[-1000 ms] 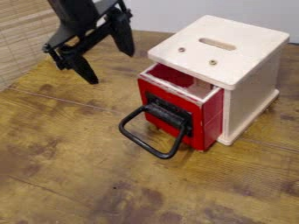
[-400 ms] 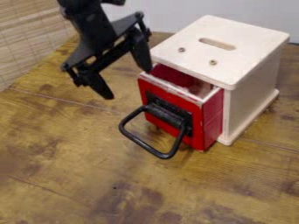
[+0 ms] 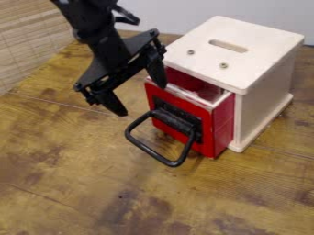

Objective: Open the drawer

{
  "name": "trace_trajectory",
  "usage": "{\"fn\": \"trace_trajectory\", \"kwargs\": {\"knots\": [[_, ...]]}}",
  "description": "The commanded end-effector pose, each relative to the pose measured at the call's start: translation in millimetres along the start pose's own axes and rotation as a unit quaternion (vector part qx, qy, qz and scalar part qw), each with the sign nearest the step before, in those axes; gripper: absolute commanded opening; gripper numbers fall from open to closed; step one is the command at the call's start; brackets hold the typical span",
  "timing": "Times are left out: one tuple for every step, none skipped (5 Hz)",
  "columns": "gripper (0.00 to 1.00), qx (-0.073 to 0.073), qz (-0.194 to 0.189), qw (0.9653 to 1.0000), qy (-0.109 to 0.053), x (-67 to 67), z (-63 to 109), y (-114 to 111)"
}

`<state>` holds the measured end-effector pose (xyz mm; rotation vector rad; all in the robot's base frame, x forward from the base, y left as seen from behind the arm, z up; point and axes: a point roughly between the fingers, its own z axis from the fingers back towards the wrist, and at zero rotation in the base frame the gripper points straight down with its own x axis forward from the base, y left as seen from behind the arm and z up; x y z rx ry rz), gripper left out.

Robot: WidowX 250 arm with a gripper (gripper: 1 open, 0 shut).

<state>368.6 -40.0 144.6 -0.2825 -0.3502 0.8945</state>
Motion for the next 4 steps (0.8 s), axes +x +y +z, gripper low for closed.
{"fn": "trace_trajectory", "kwargs": {"knots": [[1.00, -0.039, -0.015, 0.9987, -0.029, 0.1, 18.8, -10.6], [1.00, -0.050, -0.036, 0.9973, -0.039, 0.9, 19.1, -11.2], [1.00, -0.057, -0.058, 0.9955, -0.049, 3.0, 22.3, -10.8], [1.00, -0.062, -0.078, 0.9934, -0.058, 4.4, 24.4, -10.1]]}}
